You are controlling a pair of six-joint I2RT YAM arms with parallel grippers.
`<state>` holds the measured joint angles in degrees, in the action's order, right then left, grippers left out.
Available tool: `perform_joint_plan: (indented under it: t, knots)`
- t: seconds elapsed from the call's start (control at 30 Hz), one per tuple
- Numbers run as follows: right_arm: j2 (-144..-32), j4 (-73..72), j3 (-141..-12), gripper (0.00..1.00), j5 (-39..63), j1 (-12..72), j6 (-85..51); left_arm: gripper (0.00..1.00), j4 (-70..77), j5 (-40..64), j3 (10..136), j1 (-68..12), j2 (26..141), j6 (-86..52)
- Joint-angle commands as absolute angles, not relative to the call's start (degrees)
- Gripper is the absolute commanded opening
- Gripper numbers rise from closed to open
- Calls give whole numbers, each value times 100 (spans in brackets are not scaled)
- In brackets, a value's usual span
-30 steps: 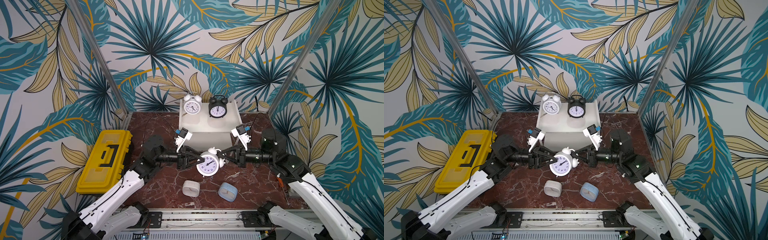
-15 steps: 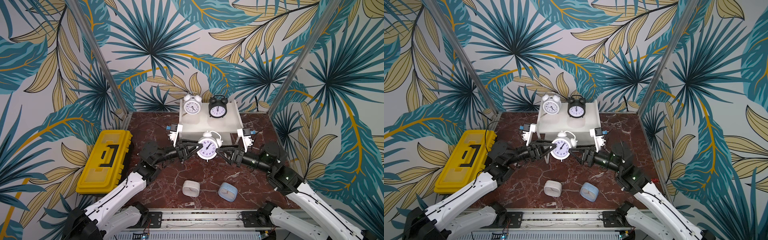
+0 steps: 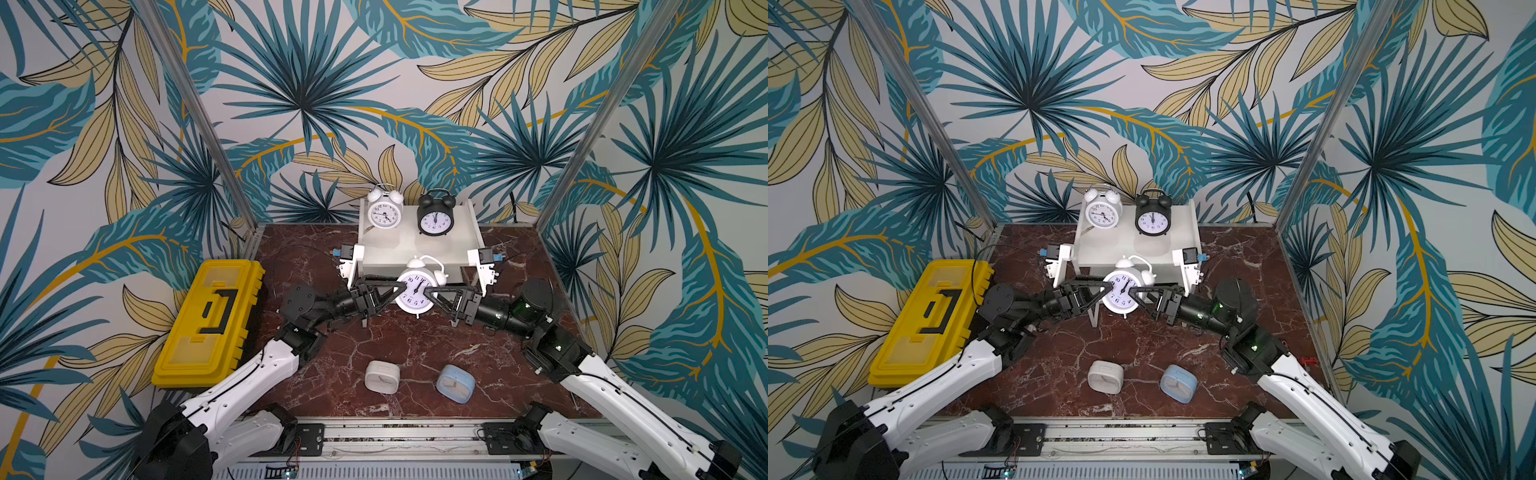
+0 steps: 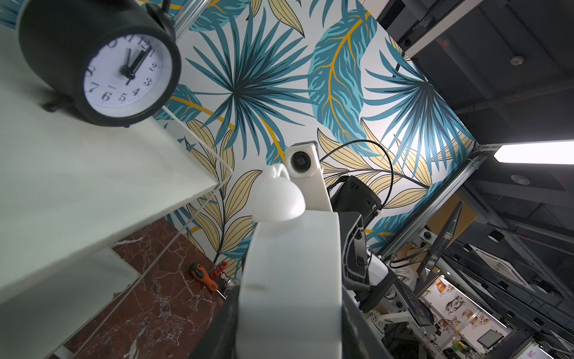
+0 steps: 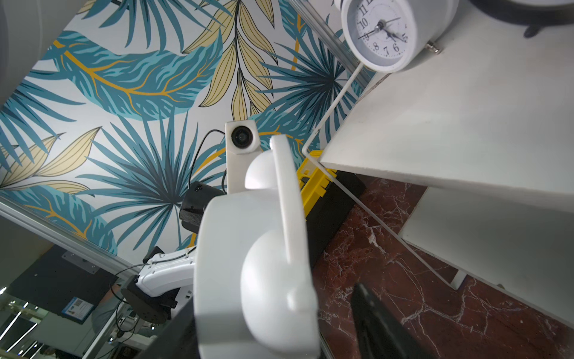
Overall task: Place the alarm clocks on the shelf by style
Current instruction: Pick up the alarm from the center of the board.
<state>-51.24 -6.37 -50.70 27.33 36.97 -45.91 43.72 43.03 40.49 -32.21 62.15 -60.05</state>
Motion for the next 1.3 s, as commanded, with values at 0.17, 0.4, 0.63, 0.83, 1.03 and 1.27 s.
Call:
perform_joint_plan:
  t: [0.17, 0.4, 0.63, 0.83, 1.03, 1.27]
  knots:
    - [-5104, -921, -5133, 38, 3059, 3745, -4636, 25, 4527, 4350, 3981, -3215, 6117, -5941]
    - [-5133, -777, -5275, 27, 3222, 3753, -4523, 72, 4358, 4497, 3998, -3205, 6096, -5885]
    - [-5150, -27, -5686, 23, 3413, 3752, -3996, 89, 3917, 5351, 4244, -3157, 6078, -5767]
    - [-5266, 847, -6126, 23, 3652, 3751, -3368, 77, 3764, 5731, 4363, -2868, 5877, -5807]
    - [-5456, 1194, -6375, 22, 3787, 3746, -3037, 77, 3747, 5878, 4420, -2855, 5920, -5882]
    - [-5563, 1459, -6441, 22, 3823, 3752, -2913, 68, 4958, 5977, 4236, -2854, 6238, -6702]
